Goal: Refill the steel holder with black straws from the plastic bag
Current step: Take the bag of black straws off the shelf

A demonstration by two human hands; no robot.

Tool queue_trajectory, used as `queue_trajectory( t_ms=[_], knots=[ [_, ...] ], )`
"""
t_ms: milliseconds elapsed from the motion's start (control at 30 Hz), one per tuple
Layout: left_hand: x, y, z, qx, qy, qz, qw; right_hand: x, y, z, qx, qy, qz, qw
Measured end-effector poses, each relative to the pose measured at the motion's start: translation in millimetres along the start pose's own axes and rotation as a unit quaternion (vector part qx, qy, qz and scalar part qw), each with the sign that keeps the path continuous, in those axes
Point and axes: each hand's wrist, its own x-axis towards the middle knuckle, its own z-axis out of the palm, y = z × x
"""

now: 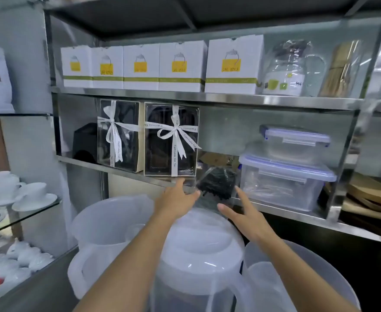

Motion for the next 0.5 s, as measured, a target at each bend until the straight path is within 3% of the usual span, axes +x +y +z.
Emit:
queue_trajectory(
  t_ms=[67,167,400,500],
  knots=[
    [4.9,-3.5,4.1,-0.092,-0.056,-0.025,0.994,4.5,0.2,6.0,0.072,-0.040,0.017,0.996],
    [10.8,-8.4,6.1,-0.111,-0.075,-0.001,0.991,6.5,0.7,10.7,0.114,-0.080,0.036,0.990],
    [-0.5,-10.4,-7.4,-0.270,-0.040,0.005,0.962,-3.4,-4.2,1.2,0.202,-0.031,0.041,0.978],
    [-7.1,-15.4,-15.0,-0.237,-0.049,0.052,0.969,-10.5,-14.2,-10.3,0.246,0.014,0.023,0.969]
  ],
)
